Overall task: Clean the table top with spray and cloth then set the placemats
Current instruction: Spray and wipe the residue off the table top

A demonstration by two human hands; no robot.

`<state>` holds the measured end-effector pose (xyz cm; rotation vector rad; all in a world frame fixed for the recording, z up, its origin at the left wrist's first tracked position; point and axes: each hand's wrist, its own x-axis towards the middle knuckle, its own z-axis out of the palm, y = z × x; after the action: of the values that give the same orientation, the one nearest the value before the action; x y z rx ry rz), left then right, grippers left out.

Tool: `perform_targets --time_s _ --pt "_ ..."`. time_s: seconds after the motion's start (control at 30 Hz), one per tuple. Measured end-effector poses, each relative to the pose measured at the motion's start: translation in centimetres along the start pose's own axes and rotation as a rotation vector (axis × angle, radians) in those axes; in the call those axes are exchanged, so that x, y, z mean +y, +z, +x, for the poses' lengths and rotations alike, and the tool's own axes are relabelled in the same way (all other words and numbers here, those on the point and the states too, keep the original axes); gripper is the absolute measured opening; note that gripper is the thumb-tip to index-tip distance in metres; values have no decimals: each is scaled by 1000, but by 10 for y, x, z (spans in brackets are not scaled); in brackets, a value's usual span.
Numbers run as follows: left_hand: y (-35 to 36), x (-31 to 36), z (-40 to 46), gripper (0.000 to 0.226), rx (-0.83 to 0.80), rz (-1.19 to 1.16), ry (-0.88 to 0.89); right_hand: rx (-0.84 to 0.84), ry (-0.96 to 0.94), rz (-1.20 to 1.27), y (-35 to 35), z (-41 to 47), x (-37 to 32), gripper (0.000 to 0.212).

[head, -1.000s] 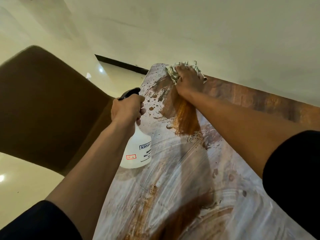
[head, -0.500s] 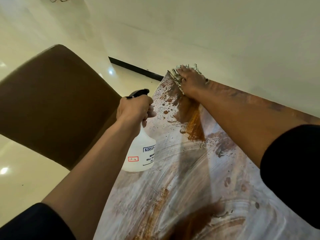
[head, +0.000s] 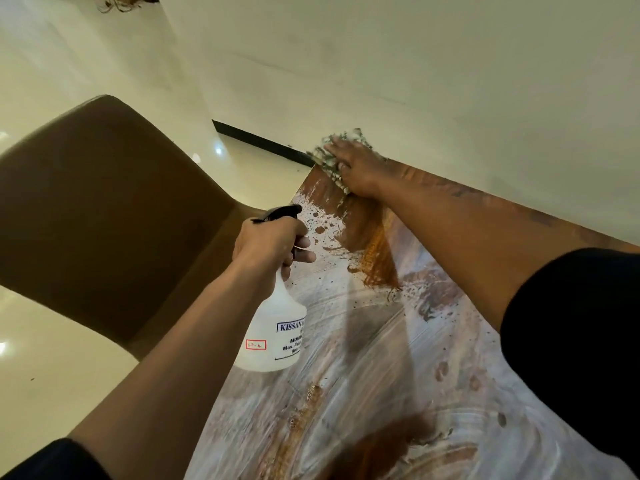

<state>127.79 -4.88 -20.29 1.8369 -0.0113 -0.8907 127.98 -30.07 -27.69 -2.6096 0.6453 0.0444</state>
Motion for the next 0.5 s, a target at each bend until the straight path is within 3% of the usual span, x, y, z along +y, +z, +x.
perform_targets --time_s 0.17,0.37,0.5 --pt "-1 -6 -1 53 -12 -9 4 64 152 -27 3 16 -15 64" --pt "1 -3 -2 50 0 -18 10 3 -80 -78 6 -15 5 59" --pt "0 -1 -5 44 20 -36 -12 61 18 -61 -4 -31 37 60"
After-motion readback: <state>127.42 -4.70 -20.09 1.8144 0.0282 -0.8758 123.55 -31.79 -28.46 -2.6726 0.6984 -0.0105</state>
